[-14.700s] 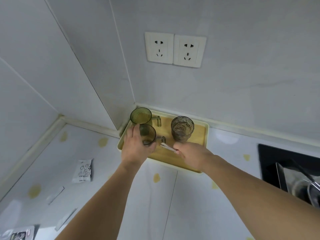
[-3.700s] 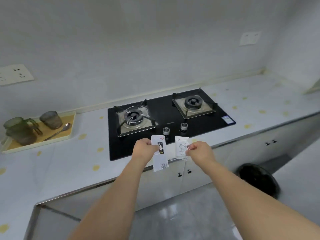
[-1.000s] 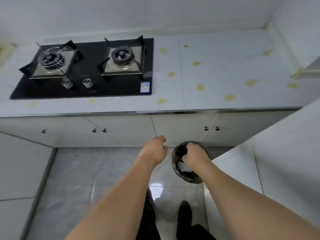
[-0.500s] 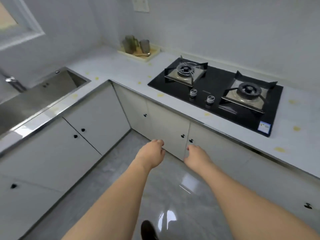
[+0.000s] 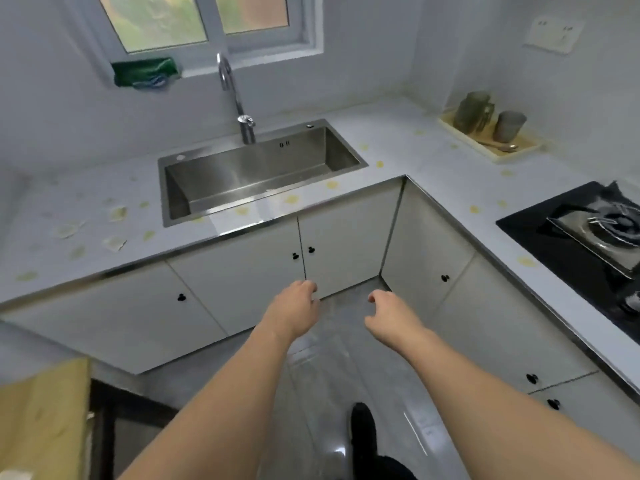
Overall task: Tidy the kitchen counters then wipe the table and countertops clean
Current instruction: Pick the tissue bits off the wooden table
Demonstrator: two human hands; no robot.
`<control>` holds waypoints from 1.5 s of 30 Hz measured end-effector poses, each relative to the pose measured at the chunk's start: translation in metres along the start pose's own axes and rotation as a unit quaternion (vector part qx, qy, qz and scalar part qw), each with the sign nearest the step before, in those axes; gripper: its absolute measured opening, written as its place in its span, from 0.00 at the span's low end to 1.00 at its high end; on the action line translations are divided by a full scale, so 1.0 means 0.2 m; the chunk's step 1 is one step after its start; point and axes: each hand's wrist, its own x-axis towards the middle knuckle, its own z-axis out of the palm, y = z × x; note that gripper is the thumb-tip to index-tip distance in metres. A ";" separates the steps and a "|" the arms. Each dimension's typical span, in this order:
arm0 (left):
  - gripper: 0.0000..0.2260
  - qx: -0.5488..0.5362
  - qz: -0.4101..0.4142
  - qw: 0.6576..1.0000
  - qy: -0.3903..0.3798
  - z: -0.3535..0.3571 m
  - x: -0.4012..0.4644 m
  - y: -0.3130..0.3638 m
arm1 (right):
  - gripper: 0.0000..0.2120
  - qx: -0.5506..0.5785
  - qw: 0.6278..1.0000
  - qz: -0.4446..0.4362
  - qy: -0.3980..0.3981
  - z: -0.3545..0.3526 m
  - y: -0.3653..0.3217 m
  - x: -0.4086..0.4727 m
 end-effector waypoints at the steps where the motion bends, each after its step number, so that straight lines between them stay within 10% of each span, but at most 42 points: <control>1: 0.17 -0.010 -0.020 1.000 0.006 -0.04 0.06 -0.10 | 0.22 -0.014 1.000 -0.018 -0.012 0.01 -0.10 0.12; 21: 0.17 -0.123 -0.270 0.941 0.164 -0.88 0.65 -1.38 | 0.23 -0.046 0.957 -0.257 -0.124 0.17 -1.73 1.35; 35: 0.16 -0.149 -0.376 0.902 0.150 -1.34 0.74 -3.01 | 0.22 -0.109 0.942 -0.280 -0.149 0.79 -3.12 1.84; 45: 0.16 -0.044 -0.423 0.903 0.058 -1.40 0.97 -3.50 | 0.26 -0.234 0.915 -0.303 -0.128 1.13 -3.49 2.04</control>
